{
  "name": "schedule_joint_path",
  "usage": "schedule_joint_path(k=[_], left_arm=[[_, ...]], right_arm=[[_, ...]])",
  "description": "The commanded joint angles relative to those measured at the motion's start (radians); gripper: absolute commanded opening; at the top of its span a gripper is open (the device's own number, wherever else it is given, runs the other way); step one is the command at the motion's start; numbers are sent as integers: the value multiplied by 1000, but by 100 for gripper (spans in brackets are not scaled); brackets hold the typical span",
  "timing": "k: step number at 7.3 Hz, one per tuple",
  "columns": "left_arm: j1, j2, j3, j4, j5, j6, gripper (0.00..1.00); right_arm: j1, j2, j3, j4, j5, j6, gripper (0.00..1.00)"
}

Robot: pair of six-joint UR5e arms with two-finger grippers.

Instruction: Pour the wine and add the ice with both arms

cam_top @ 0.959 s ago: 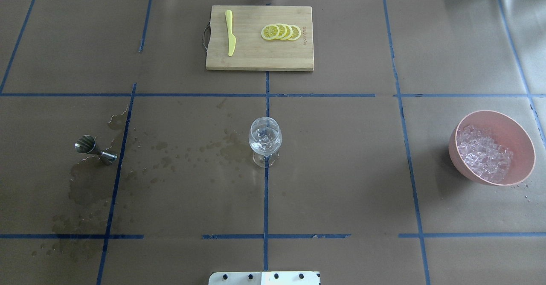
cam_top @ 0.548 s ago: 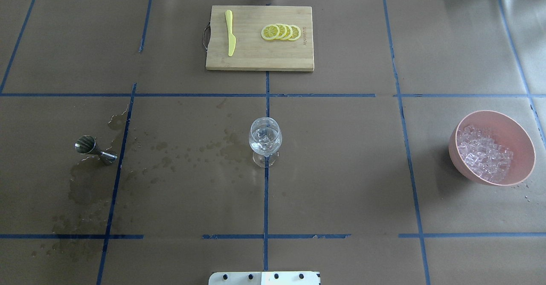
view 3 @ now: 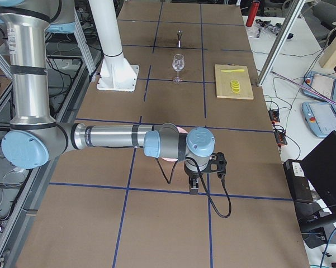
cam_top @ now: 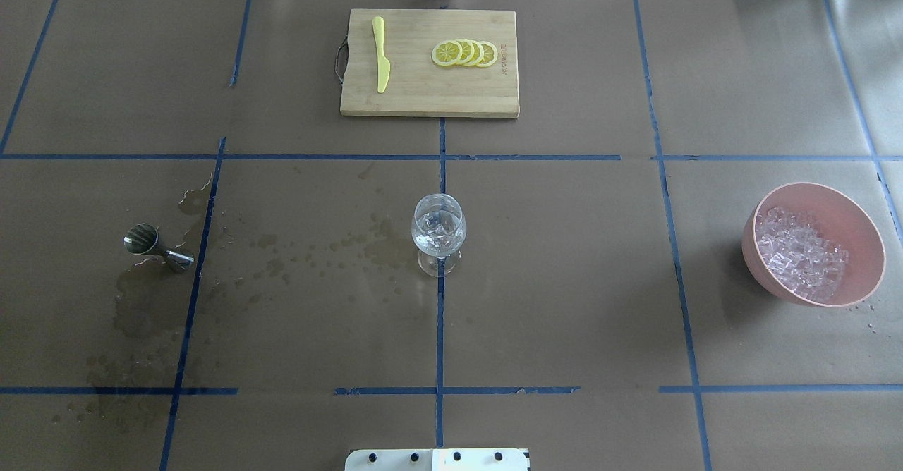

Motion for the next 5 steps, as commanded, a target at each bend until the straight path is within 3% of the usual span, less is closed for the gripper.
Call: schedule_joint_path(k=[1, 5], left_arm=[[0, 0, 3, -2, -1, 0, 100], [-2, 1, 0, -9, -2, 0, 100]], right_arm=[[0, 0, 1, 0, 1, 0, 100], [0, 0, 9, 0, 1, 0, 100]])
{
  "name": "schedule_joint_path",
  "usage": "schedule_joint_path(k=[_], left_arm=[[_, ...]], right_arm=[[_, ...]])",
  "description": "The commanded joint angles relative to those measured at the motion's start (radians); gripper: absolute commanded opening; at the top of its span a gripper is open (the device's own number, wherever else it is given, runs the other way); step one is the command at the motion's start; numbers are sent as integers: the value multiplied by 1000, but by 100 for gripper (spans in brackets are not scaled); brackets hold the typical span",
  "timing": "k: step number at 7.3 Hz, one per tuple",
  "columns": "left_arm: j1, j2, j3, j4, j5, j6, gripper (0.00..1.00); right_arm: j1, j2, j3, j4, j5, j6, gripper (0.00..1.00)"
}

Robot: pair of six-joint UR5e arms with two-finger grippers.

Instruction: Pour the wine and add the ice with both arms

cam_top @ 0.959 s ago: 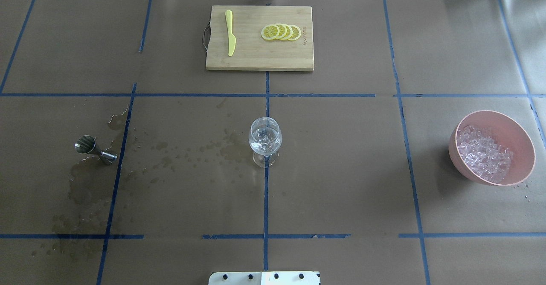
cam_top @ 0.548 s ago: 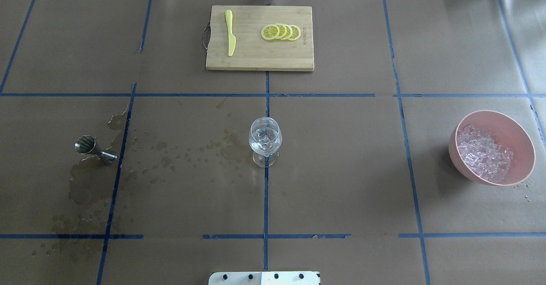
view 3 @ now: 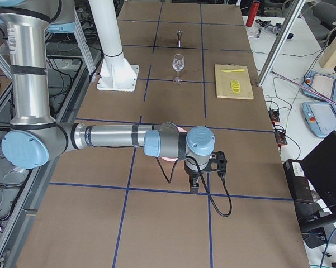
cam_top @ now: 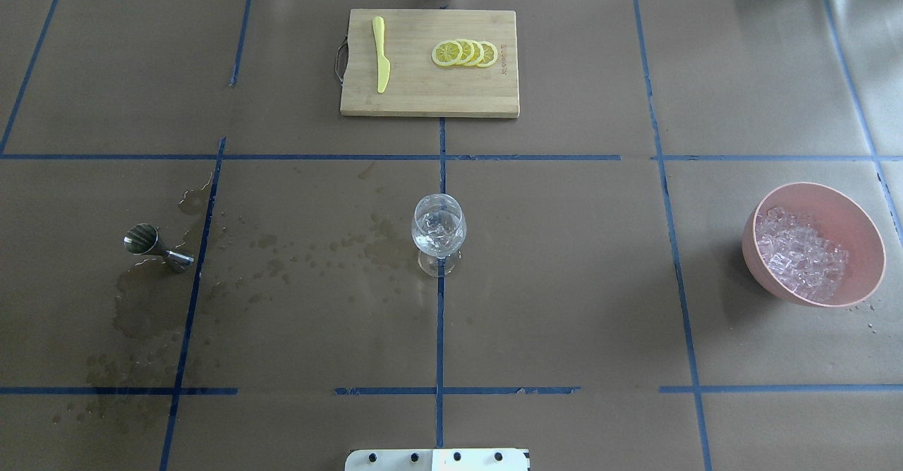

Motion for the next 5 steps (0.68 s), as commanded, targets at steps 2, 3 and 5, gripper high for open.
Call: schedule_joint_path(k=[2, 3, 5], left_arm=[[-1, 0, 1, -69, -2, -5, 100], [-1, 0, 1, -87, -2, -9, 100], [-1, 2, 1, -87, -2, -9, 100]], right_arm=[[0, -5, 29, -2, -2, 3, 100], [0, -5, 30, -2, -2, 8, 100], [0, -2, 30, -2, -2, 8, 100]])
